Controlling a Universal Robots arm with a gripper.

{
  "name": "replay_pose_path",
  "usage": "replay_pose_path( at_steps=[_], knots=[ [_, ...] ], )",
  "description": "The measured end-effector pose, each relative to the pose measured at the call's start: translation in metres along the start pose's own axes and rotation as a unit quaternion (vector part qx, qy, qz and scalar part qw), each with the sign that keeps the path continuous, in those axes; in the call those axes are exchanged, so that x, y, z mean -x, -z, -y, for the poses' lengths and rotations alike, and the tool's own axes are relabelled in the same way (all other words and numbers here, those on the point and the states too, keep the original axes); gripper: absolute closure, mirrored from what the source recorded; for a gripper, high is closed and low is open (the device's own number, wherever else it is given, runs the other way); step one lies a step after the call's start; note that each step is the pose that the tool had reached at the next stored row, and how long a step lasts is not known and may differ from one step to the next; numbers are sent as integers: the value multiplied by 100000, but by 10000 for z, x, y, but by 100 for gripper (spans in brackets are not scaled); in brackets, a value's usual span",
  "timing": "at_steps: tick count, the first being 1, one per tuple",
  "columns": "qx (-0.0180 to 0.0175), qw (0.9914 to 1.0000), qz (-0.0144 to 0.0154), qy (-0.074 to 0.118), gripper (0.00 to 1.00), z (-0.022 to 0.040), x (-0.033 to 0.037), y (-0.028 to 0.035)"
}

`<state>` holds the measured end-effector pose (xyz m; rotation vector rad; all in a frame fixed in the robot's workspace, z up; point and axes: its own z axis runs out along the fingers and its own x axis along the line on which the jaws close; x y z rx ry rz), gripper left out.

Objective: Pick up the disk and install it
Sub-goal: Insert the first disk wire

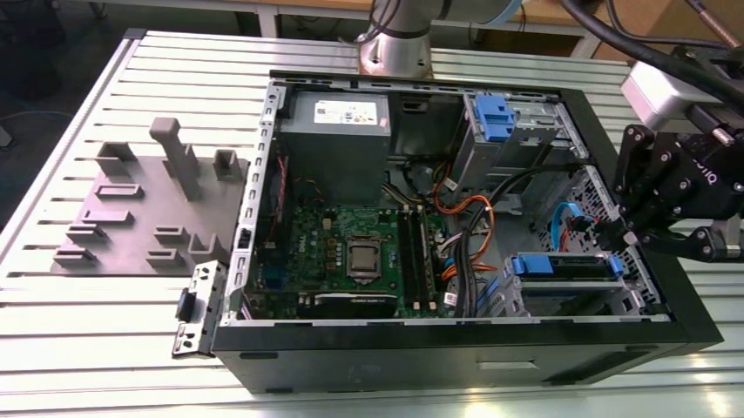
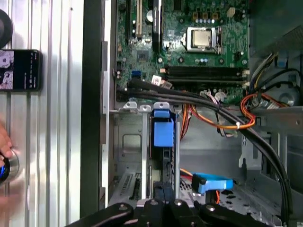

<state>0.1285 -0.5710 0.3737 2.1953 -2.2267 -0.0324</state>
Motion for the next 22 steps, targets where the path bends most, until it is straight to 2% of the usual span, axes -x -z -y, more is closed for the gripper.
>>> replay_pose_path(
  at_steps=[13, 16, 19, 22],
  knots=[
    [1, 100000, 15, -8, 89, 2, 2, -6],
    [74, 100000, -2, -2, 89, 41, 15, -11],
    [363, 99999, -4, -1, 89, 119, 43, -19],
    [529, 99999, -16, -4, 89, 176, 96, -29]
  ],
)
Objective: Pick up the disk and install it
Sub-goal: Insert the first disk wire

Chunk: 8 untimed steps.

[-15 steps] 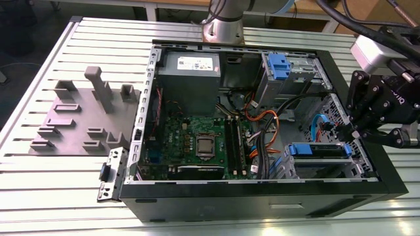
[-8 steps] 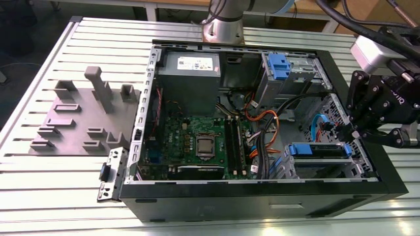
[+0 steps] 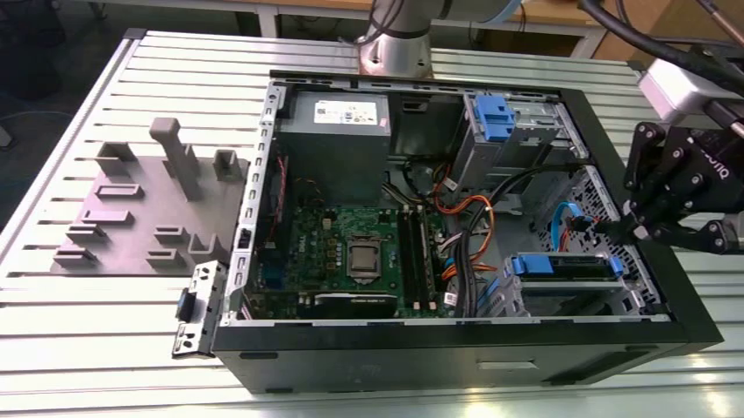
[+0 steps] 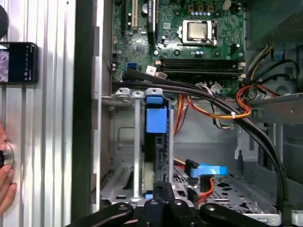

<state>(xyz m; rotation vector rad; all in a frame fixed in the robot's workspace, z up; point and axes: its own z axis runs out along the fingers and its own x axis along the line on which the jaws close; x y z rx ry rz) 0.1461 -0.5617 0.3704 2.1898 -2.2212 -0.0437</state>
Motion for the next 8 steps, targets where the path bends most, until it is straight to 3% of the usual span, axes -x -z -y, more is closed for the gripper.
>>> replay_pose_path(
  at_steps=[4, 8],
  knots=[
    [74, 100000, 0, -3, 89, 17, 118, -6],
    [712, 99997, -15, -1, 89, 70, 191, -44]
  ],
)
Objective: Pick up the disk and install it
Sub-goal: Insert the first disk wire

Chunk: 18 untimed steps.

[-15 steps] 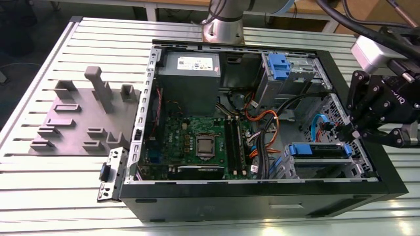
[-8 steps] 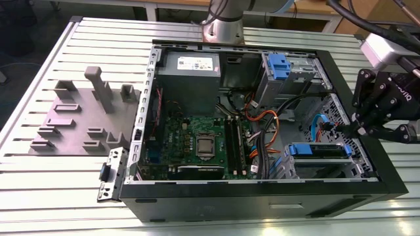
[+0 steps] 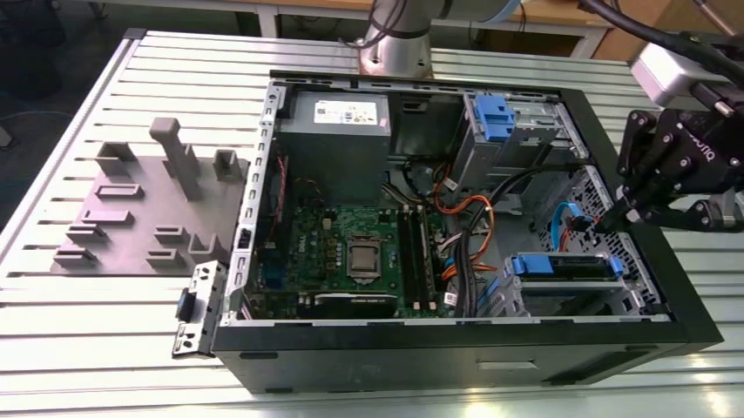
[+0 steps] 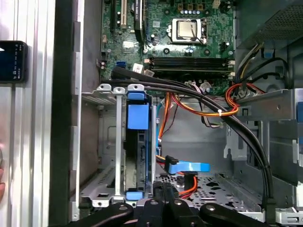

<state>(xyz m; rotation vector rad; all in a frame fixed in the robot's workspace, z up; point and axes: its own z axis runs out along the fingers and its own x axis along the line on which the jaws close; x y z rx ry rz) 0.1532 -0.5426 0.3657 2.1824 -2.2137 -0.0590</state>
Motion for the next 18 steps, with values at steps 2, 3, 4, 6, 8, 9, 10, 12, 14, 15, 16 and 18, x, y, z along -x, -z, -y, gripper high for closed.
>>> replay_pose_path(
  at_steps=[2, 3, 4, 6, 8, 9, 10, 12, 14, 15, 16, 18],
  knots=[
    [383, 99999, -5, -4, 89, 31, 32, -24],
    [568, 99998, -16, -8, 89, 44, 51, -35],
    [741, 99997, -15, -9, 89, 59, 73, -47],
    [1090, 99994, -27, -9, 89, 84, 111, -68],
    [1355, 99991, -12, -7, 89, 94, 123, -79],
    [1394, 99990, -17, -11, 89, 94, 124, -78],
    [1395, 99990, -20, -13, 89, 94, 124, -78],
    [1398, 99990, -27, -13, 89, 94, 124, -77],
    [1401, 99990, -27, -10, 89, 94, 124, -77],
    [1400, 99990, -23, -10, 89, 94, 124, -78],
    [1403, 99990, -25, -10, 89, 94, 124, -78],
    [1416, 99990, -24, -12, 89, 95, 125, -78]
  ],
)
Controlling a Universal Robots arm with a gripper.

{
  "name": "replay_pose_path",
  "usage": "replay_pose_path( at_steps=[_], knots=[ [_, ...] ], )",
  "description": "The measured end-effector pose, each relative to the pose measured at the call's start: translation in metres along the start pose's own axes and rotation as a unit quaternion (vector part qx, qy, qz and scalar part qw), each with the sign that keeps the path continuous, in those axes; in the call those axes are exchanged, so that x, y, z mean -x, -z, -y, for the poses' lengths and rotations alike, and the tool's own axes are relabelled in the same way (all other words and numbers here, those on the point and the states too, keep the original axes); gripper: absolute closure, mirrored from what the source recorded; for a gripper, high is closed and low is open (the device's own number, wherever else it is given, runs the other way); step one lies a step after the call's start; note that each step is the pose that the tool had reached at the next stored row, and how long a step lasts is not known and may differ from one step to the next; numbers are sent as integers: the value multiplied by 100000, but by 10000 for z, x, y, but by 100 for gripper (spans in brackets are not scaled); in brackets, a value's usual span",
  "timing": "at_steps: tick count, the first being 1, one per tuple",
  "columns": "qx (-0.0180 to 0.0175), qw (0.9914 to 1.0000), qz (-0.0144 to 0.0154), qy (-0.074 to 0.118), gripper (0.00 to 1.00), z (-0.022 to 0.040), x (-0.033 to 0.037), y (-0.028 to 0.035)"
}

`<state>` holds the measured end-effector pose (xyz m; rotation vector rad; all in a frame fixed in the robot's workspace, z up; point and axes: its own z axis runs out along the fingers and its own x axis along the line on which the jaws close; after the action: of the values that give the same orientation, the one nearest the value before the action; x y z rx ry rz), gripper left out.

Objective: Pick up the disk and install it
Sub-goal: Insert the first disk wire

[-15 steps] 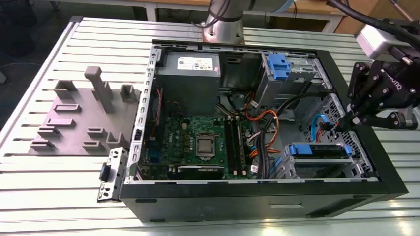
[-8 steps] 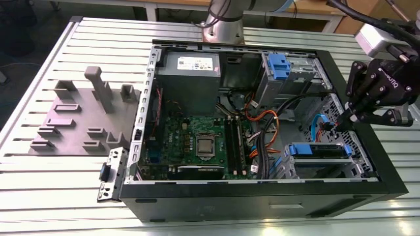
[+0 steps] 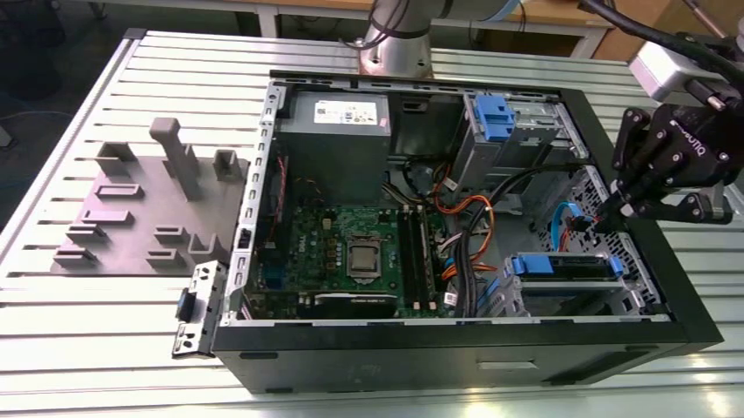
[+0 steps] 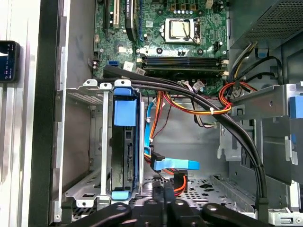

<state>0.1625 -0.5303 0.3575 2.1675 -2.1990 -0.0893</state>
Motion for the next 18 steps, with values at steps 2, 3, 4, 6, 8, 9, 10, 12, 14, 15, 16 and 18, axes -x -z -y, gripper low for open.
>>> replay_pose_path(
  at_steps=[2, 3, 4, 6, 8, 9, 10, 12, 14, 15, 16, 18],
  knots=[
    [14, 100000, -26, -1, 76, 2, 1, -4],
    [30, 100000, -63, 3, 76, 5, 1, -9],
    [60, 100000, -120, -2, 76, 8, 0, -15],
    [170, 99998, -528, -40, 70, 19, 0, -30],
    [230, 99995, -1002, -75, 70, 32, 1, -40],
    [244, 99993, -1176, -89, 70, 37, 2, -43],
    [261, 99991, -1280, -98, 70, 42, 2, -46],
    [375, 99991, -1281, -102, 69, 45, 2, -57],
    [423, 99991, -1287, -101, 63, 48, 3, -70],
    [449, 99991, -1287, -95, 63, 51, 3, -76],
    [487, 99991, -1285, -90, 63, 55, 4, -84],
    [603, 99990, -1287, -98, 63, 66, 4, -105]
  ],
)
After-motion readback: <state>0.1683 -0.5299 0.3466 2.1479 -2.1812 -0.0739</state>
